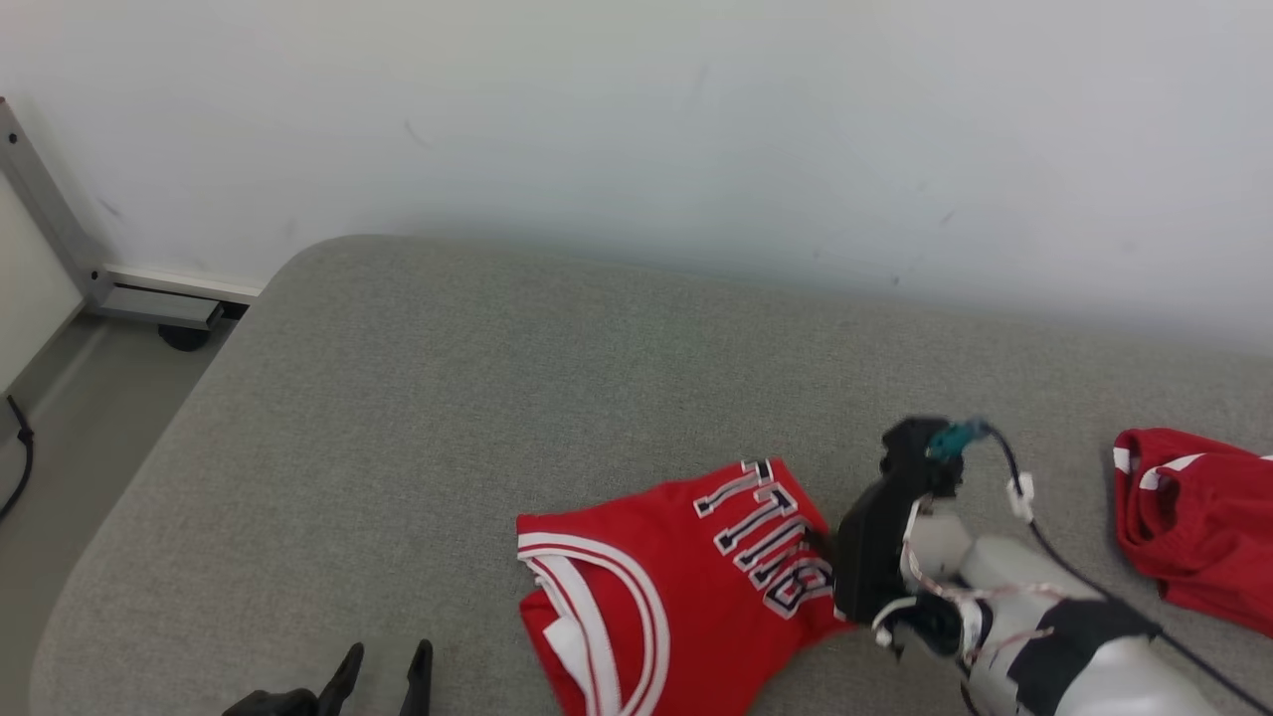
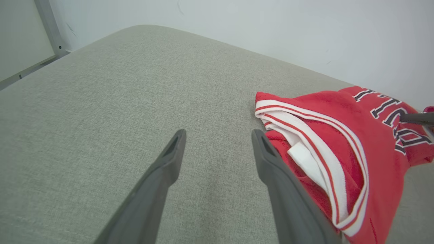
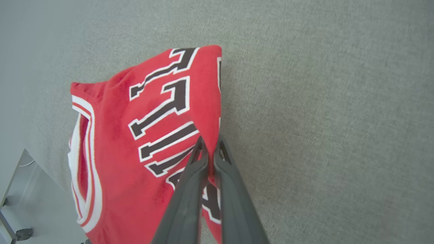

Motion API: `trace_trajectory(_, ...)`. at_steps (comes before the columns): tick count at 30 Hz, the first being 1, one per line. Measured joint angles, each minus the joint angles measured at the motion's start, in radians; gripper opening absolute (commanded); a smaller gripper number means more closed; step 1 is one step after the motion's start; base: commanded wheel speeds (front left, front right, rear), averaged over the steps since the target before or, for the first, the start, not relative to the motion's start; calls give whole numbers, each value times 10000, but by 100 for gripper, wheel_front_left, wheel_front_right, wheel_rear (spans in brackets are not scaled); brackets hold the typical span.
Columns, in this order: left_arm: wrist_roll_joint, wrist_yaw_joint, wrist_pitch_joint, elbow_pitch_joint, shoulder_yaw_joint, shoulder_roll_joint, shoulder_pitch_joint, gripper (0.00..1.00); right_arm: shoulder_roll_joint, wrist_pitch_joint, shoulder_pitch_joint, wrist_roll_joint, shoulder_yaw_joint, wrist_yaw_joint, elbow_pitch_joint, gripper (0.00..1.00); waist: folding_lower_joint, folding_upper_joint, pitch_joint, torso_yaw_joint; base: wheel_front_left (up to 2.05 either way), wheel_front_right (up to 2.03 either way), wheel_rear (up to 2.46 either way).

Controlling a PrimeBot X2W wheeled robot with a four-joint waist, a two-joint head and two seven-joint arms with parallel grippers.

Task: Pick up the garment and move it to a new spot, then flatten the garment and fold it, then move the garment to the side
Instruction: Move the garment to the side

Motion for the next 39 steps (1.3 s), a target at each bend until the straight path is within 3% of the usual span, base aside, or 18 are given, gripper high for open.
trace_trajectory(13,73,-263,-2,75,-121,-94,-217,100,-307,144,-2209,-184,-343,81,1361,0,1,0,329,-90,0,0,0)
trace_trajectory(39,107,-527,0,48,63,-48,-439,100,-1250,-134,-3487,-184,-899,219,3170,0,1,0,977,-1249,0,0,0)
